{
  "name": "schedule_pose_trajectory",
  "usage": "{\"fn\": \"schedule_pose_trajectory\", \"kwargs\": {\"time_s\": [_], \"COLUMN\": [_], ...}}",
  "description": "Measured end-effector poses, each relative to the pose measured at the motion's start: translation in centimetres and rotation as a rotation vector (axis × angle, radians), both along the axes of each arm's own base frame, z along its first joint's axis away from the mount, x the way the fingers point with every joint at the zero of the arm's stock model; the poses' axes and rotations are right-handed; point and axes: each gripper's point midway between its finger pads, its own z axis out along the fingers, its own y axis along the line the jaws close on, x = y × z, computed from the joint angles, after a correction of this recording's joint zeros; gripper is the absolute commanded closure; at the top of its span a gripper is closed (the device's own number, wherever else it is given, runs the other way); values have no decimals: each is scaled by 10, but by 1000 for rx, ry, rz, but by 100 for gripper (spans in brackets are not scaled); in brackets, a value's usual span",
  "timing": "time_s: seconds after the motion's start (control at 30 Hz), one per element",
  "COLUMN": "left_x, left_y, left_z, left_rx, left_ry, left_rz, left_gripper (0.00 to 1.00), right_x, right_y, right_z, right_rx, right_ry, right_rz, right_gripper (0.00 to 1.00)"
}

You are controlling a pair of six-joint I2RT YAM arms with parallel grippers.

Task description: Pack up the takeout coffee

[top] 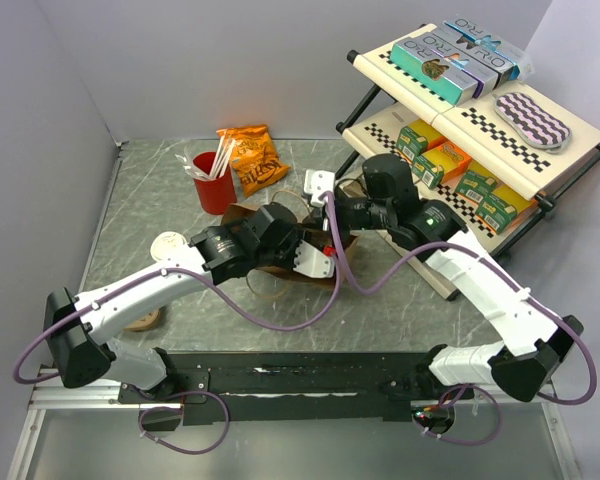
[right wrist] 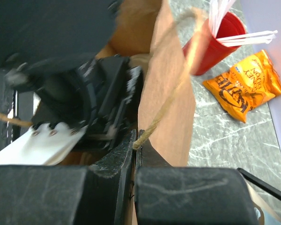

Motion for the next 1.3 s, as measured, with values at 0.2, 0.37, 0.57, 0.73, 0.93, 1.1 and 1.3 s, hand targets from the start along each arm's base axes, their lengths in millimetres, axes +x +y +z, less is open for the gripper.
{"fn": "schedule_pose_trajectory", "kwargs": {"time_s": [0.2,0.37,0.57,0.73,0.93,1.1,1.3], "left_x": [2,4,12,18,22,25,28], "left_y": [-6,-9,-14,-12,-8,-10,-19], "left_z": [-14,-20,-31,-30,-28,-35,-39], "left_rx": [10,19,49,67,86,110,110], "left_ry": [32,34,34,4,-22,-27,-22], "left_rz": [12,12,21,37,57,63,55], "left_gripper": [99,99,99,99,99,99,99], "right_x": [-14,-17,-21,-21,-20,-21,-18], "right_y": [-10,-12,-10,-9,-8,-9,-13], "right_z": [-6,-1,-1,0,1,-1,-5], "right_rx": [-5,7,17,19,20,13,1], "right_ry": [-31,-44,-21,-18,-14,-3,15], "right_rz": [15,20,29,26,26,24,-12], "right_gripper": [100,100,100,100,100,100,100]}}
